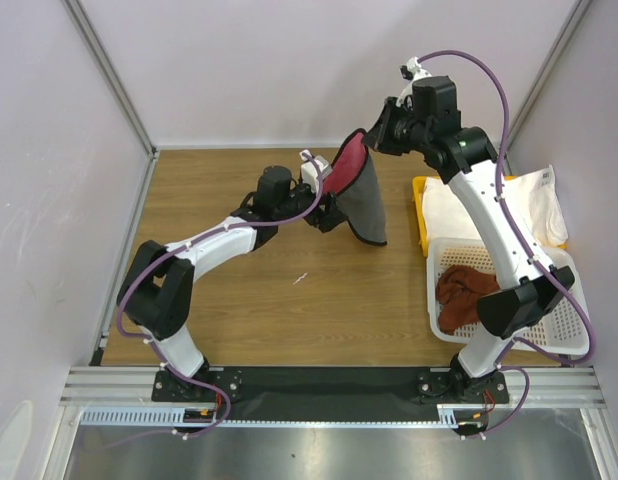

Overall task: Fold and stack the towels
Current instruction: Move the towel to the center of the board

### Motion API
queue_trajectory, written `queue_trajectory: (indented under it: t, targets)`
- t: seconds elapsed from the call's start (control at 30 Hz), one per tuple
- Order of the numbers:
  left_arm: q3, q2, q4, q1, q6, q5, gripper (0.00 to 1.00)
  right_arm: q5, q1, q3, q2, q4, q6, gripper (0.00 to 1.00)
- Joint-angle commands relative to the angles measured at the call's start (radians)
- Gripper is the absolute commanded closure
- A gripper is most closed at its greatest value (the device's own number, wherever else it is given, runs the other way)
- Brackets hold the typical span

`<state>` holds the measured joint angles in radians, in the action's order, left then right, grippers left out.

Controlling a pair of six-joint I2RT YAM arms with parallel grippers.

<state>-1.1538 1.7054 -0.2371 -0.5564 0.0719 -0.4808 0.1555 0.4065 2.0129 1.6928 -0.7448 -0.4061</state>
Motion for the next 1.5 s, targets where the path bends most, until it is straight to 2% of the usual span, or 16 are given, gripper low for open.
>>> queue_trajectory:
  t: [0.0,0.1,0.13,0.3,0.33,0.4,0.5,0.67,0.83,0.97,1.07,1.17,1.33,1.47]
  targets:
    - [-0.044,-0.040,0.036,-0.004,-0.093,0.009,0.20,0.009,0.003,0.055,0.005,0.012,0.018,1.00]
    - [-0.044,-0.012,0.000,-0.005,-0.078,-0.042,0.27,0.016,0.003,0.058,0.008,0.016,0.010,1.00]
    - [-0.041,-0.003,-0.019,-0.007,-0.049,-0.050,0.33,0.019,0.003,0.060,0.008,0.018,0.012,1.00]
    - [-0.046,0.026,-0.109,-0.007,0.003,-0.094,0.50,0.019,0.003,0.060,0.011,0.012,0.010,1.00]
    - [-0.053,0.033,-0.113,-0.008,0.012,-0.084,0.61,0.007,0.003,0.057,0.010,0.009,0.013,1.00]
    - [-0.076,0.049,-0.107,-0.013,0.023,-0.076,0.71,-0.020,0.003,0.053,0.008,0.002,0.015,1.00]
    - [-0.086,0.030,-0.070,-0.017,0.072,-0.050,0.99,-0.109,0.002,0.055,0.008,-0.010,0.006,1.00]
    - [-0.043,-0.099,0.037,-0.033,0.254,-0.001,1.00,-0.330,0.003,0.072,0.028,-0.016,0.006,1.00]
    - [-0.030,-0.229,0.182,-0.088,0.400,0.001,1.00,-0.454,-0.001,0.207,0.103,-0.080,0.075,1.00]
    - [-0.086,-0.239,0.200,-0.163,0.414,-0.022,1.00,-0.511,0.005,0.328,0.191,-0.084,0.160,1.00]
    - [-0.115,-0.201,0.217,-0.158,0.469,-0.007,0.99,-0.539,0.023,0.372,0.267,-0.051,0.217,1.00]
    - [-0.066,-0.219,0.260,-0.157,0.508,0.054,1.00,-0.511,0.041,0.389,0.353,-0.045,0.236,1.00]
    - [0.123,-0.317,0.282,-0.125,0.594,0.148,1.00,-0.499,0.123,0.386,0.471,-0.022,0.245,1.00]
    - [0.273,-0.421,0.372,-0.042,0.591,0.273,1.00,-0.473,0.186,0.391,0.586,0.030,0.218,1.00]
